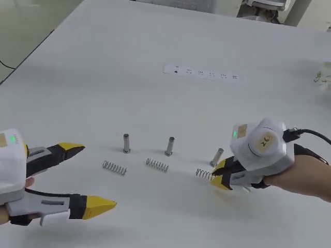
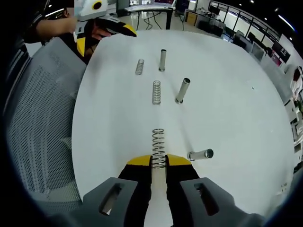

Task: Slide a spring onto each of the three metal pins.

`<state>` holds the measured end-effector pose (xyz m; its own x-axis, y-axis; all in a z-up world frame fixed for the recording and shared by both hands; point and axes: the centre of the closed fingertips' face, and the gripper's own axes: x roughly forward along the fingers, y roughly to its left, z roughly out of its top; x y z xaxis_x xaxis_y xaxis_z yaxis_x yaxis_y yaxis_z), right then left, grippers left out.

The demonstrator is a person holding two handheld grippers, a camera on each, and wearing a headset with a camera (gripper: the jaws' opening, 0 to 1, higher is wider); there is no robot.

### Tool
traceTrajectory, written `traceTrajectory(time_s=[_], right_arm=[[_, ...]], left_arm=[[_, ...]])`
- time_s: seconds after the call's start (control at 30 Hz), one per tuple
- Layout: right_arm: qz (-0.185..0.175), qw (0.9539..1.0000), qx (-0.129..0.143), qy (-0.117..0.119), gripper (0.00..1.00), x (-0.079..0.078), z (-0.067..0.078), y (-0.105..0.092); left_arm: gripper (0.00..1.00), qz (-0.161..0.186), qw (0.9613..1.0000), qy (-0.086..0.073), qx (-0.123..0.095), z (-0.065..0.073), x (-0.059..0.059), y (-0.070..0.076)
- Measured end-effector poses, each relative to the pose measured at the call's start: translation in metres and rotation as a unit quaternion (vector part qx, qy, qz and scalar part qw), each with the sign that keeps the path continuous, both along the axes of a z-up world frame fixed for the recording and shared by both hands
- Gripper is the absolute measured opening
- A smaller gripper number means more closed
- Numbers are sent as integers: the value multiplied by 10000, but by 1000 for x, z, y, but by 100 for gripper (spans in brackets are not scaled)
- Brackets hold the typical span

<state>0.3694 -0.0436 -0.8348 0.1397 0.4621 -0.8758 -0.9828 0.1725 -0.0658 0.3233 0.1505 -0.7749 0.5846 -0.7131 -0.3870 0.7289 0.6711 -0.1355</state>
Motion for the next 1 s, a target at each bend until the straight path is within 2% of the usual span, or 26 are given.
traceTrajectory(time_s=[0.2,0.3,0.47,0.73,1.0], right_arm=[[195,9998,-2,-93,8,-4,10,6],[259,9996,-28,-120,8,-5,12,7],[327,9994,-24,-129,8,-8,15,10],[475,9987,-46,-169,8,-15,18,15],[606,9979,5,-210,8,-23,23,24]], left_arm=[[81,-120,9999,29,16,-2,0,-5],[77,-256,9996,113,2,-4,-3,-10],[75,-427,9990,143,0,-5,-4,-19],[73,-757,9970,164,23,-7,1,-36],[68,-1137,9933,178,17,-11,0,-57]])
